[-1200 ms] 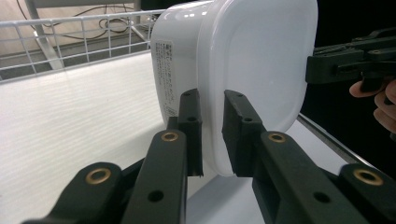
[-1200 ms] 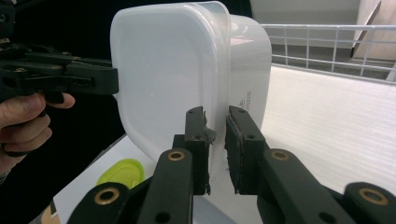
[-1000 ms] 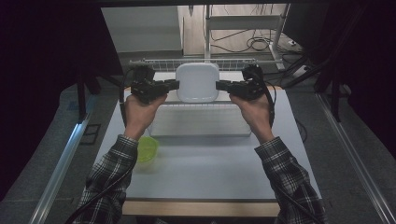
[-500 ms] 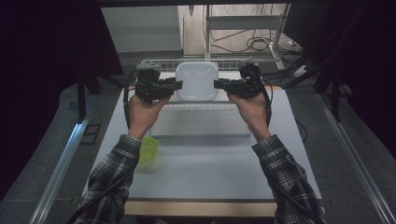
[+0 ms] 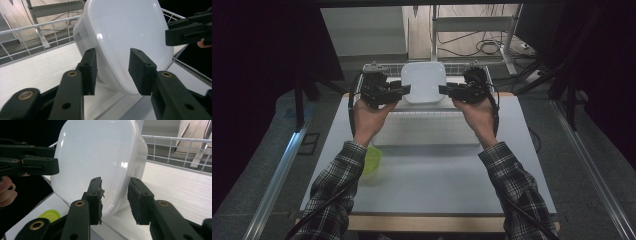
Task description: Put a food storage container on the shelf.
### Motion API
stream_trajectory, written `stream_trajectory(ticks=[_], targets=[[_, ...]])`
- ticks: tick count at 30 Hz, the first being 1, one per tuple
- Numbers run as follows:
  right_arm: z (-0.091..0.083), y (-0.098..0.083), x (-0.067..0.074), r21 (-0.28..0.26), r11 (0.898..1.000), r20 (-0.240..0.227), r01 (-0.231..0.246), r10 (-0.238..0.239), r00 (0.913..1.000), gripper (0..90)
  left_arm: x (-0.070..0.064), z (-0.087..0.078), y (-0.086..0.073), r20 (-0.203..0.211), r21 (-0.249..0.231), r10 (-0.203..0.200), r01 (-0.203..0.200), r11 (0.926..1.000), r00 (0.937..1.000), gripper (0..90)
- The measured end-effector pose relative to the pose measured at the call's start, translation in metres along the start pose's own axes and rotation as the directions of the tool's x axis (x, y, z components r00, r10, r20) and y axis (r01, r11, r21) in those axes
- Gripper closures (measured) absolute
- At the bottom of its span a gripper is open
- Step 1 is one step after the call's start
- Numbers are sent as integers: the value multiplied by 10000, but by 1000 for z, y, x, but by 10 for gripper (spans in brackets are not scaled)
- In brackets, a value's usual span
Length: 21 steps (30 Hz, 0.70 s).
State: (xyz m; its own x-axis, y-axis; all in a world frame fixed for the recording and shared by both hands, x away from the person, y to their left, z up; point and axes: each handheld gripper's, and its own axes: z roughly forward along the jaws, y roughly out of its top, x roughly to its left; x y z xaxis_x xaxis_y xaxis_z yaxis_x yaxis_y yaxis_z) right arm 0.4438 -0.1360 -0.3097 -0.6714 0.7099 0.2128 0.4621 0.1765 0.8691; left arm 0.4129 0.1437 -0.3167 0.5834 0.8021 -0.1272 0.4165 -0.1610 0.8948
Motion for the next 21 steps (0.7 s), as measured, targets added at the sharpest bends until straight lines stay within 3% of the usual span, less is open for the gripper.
stream_trajectory(ticks=[4, 9, 17, 21], targets=[[2, 1, -1, -38, 10000, 56, -22, 22, 10000, 626, 3, 3, 1, 83, -44, -152, 152, 9999, 9998, 565], [3, 1, -3, -80, 9998, -45, -205, 205, 9998, 590, 5, 8, 3, -162, 87, -74, 76, 9999, 9998, 530], [6, 4, -10, -38, 9984, -195, -561, 560, 9982, 553, 6, 11, 1, 106, -35, -297, 297, 9996, 9995, 534], [8, 7, -10, -113, 9989, 95, -466, 467, 9989, 524, 8, 11, 1, 213, -45, -449, 450, 9990, 9988, 532]])
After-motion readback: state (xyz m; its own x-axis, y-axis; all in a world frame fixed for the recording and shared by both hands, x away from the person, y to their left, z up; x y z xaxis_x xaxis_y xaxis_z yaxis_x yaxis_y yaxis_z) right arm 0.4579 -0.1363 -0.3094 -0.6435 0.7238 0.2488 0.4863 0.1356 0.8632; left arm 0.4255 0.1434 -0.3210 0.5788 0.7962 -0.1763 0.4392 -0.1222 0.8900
